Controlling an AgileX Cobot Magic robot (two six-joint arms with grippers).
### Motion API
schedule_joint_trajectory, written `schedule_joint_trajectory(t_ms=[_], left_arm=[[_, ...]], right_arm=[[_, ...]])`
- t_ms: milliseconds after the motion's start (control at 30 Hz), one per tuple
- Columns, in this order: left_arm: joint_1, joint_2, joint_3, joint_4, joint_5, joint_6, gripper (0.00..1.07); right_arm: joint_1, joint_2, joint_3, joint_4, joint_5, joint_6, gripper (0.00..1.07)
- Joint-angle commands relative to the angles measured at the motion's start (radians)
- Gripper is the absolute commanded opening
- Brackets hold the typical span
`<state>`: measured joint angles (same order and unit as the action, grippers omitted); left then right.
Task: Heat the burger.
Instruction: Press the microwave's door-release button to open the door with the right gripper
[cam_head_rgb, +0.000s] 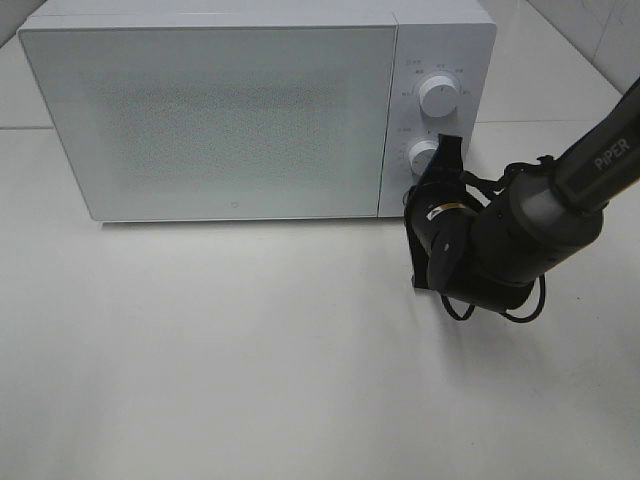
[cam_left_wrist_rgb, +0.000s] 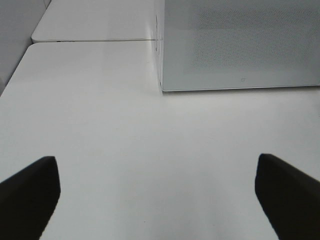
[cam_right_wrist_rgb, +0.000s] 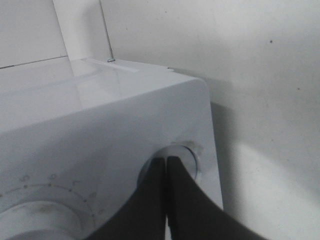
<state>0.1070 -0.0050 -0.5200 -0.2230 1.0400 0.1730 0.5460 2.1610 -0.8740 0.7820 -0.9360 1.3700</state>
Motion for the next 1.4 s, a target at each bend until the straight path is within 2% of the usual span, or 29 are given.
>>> schedule_joint_trajectory(t_ms=[33,200,300,433,1233,1400], left_arm=[[0.003,-0.021,0.005,-0.008,0.000,0.001,0.98],[0.003,-0.021,0.005,-0.007,0.000,0.001,0.98],[0.003,-0.021,0.005,-0.007,0.000,0.001,0.98],[0.003,-0.021,0.005,-0.007,0.000,0.001,0.98],[0.003,-0.021,0.005,-0.007,0.000,0.001,0.98],[0.003,-0.021,0.005,-0.007,0.000,0.001,0.98]], right_arm=[[-0.012,0.001,-0.040,-0.014,-0.076,-0.010,0.00],[-0.012,0.042,-0.088,-0.014,-0.114,-0.010,0.00],[-0.012,0.067,-0.118,-0.005,-0.208,-0.027,0.00],[-0.032,0.076,-0.150,0.008,-0.212,-0.085,0.00],[-0.035,0.073,-0.150,0.001,-0.125,-0.105,0.00],[-0.032,0.039,-0.104,-0.018,-0.052,-0.092,0.00]])
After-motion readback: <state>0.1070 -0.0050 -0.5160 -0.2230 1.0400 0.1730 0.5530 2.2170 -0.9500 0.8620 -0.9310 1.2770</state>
